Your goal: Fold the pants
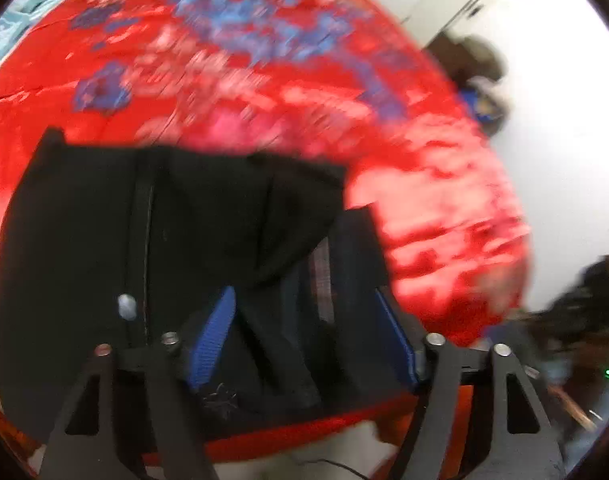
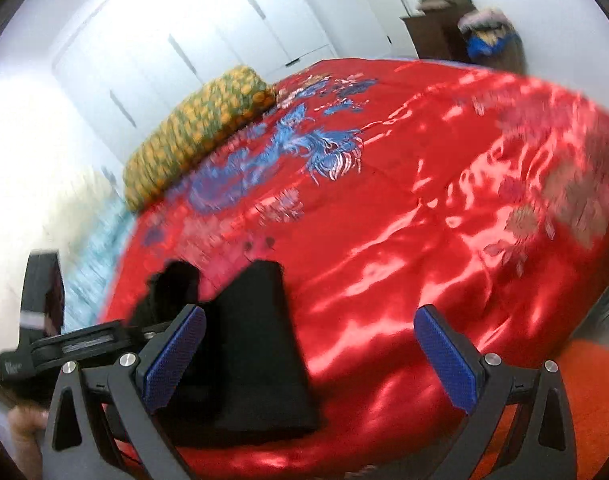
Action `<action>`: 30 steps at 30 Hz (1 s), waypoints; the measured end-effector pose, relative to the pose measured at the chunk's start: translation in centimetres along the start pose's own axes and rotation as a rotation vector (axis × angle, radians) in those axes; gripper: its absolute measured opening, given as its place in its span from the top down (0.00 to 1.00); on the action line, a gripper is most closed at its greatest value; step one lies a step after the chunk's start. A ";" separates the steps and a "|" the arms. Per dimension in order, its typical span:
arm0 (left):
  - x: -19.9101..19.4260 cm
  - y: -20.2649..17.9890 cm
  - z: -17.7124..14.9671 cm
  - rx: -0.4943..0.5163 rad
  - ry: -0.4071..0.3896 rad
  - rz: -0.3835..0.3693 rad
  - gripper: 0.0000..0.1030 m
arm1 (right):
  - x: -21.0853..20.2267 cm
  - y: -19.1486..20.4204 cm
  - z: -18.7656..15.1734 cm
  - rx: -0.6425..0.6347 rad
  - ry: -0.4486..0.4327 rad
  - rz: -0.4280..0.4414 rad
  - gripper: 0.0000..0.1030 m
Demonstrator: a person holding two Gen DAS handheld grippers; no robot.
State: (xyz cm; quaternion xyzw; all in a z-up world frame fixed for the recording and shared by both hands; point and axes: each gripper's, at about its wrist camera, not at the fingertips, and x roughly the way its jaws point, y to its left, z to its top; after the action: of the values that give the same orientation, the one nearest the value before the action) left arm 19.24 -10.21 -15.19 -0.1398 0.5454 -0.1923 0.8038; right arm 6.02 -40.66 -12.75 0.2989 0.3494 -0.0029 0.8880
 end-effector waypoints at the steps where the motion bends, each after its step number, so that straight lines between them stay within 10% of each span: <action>1: -1.6 0.6 0.5 -0.004 -0.026 -0.036 0.20 | -0.1 -0.5 0.2 0.037 -0.003 0.046 0.00; 6: -9.7 6.8 1.2 -0.062 -0.195 0.022 0.08 | 1.3 1.4 -0.1 -0.009 0.082 0.271 0.00; 12: -12.9 17.6 -4.0 -0.222 -0.243 0.183 0.08 | 2.9 10.5 -5.5 -0.483 0.273 0.297 0.01; 17: -11.5 22.4 -8.6 -0.289 -0.211 0.293 0.09 | 4.8 11.6 -6.5 -0.536 0.345 0.244 0.24; 23: -11.5 25.8 -8.1 -0.415 -0.233 0.247 0.10 | 7.8 11.6 -5.1 -0.564 0.485 0.212 0.50; 30: -10.5 26.2 -7.6 -0.448 -0.206 0.211 0.10 | 10.4 11.4 -4.1 -0.573 0.745 0.296 0.53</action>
State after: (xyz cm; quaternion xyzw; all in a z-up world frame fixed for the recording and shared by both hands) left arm 12.79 17.75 -20.70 -0.2752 0.5014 0.0334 0.8196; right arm 13.77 -26.95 -15.55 0.0699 0.5837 0.3264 0.7402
